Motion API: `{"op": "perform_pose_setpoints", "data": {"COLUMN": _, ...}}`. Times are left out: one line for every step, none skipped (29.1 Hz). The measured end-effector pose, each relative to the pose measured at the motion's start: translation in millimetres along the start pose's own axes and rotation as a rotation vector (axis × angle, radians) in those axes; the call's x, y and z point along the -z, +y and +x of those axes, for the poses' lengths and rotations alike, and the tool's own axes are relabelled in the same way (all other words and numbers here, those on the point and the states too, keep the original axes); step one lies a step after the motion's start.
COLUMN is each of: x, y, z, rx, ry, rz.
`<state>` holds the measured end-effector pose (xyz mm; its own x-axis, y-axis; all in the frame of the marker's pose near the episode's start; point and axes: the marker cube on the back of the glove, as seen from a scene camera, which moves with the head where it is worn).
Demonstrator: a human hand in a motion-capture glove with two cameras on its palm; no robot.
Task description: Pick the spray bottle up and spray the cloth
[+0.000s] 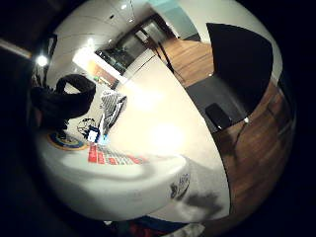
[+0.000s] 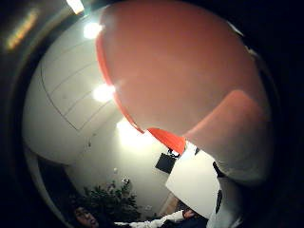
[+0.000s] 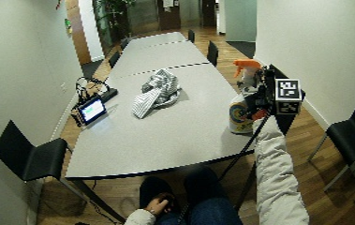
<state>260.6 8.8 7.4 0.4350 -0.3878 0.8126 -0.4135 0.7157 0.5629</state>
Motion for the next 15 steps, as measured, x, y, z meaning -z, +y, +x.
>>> {"op": "perform_pose_setpoints", "data": {"x": 0.5, "y": -1.0, "z": -0.3, "rx": 0.005, "ry": 0.009, "rz": 0.016}}
{"op": "perform_pose_setpoints", "data": {"x": 1.2, "y": -1.8, "z": -0.6, "rx": 0.006, "ry": 0.018, "rz": 0.031}}
{"op": "perform_pose_setpoints", "data": {"x": 1.8, "y": -2.2, "z": -0.7, "rx": 0.005, "ry": 0.027, "rz": 0.046}}
{"op": "perform_pose_setpoints", "data": {"x": 2.3, "y": -2.4, "z": -0.9, "rx": 0.003, "ry": 0.034, "rz": 0.059}}
{"op": "perform_pose_setpoints", "data": {"x": 2.8, "y": -2.3, "z": -1.2, "rx": 0.0, "ry": 0.039, "rz": 0.071}}
{"op": "perform_pose_setpoints", "data": {"x": 3.2, "y": -2.1, "z": -1.7, "rx": -0.002, "ry": 0.044, "rz": 0.081}}
{"op": "perform_pose_setpoints", "data": {"x": 3.6, "y": -1.9, "z": -2.1, "rx": -0.003, "ry": 0.048, "rz": 0.089}}
{"op": "perform_pose_setpoints", "data": {"x": 4.2, "y": -1.8, "z": -2.3, "rx": -0.003, "ry": 0.051, "rz": 0.096}}
{"op": "perform_pose_setpoints", "data": {"x": 5.1, "y": -1.8, "z": -2.1, "rx": -0.003, "ry": 0.056, "rz": 0.103}}
{"op": "perform_pose_setpoints", "data": {"x": 6.3, "y": -1.6, "z": -1.8, "rx": -0.003, "ry": 0.06, "rz": 0.11}}
{"op": "perform_pose_setpoints", "data": {"x": 8.0, "y": -1.2, "z": -1.6, "rx": -0.004, "ry": 0.064, "rz": 0.117}}
{"op": "perform_pose_setpoints", "data": {"x": 10.0, "y": -0.6, "z": -1.5, "rx": -0.006, "ry": 0.068, "rz": 0.124}}
{"op": "perform_pose_setpoints", "data": {"x": 12.3, "y": 0.0, "z": -1.5, "rx": -0.008, "ry": 0.07, "rz": 0.129}}
{"op": "perform_pose_setpoints", "data": {"x": 14.5, "y": 0.3, "z": -1.4, "rx": -0.01, "ry": 0.075, "rz": 0.131}}
{"op": "perform_pose_setpoints", "data": {"x": 16.4, "y": 0.2, "z": -1.3, "rx": -0.01, "ry": 0.084, "rz": 0.13}}
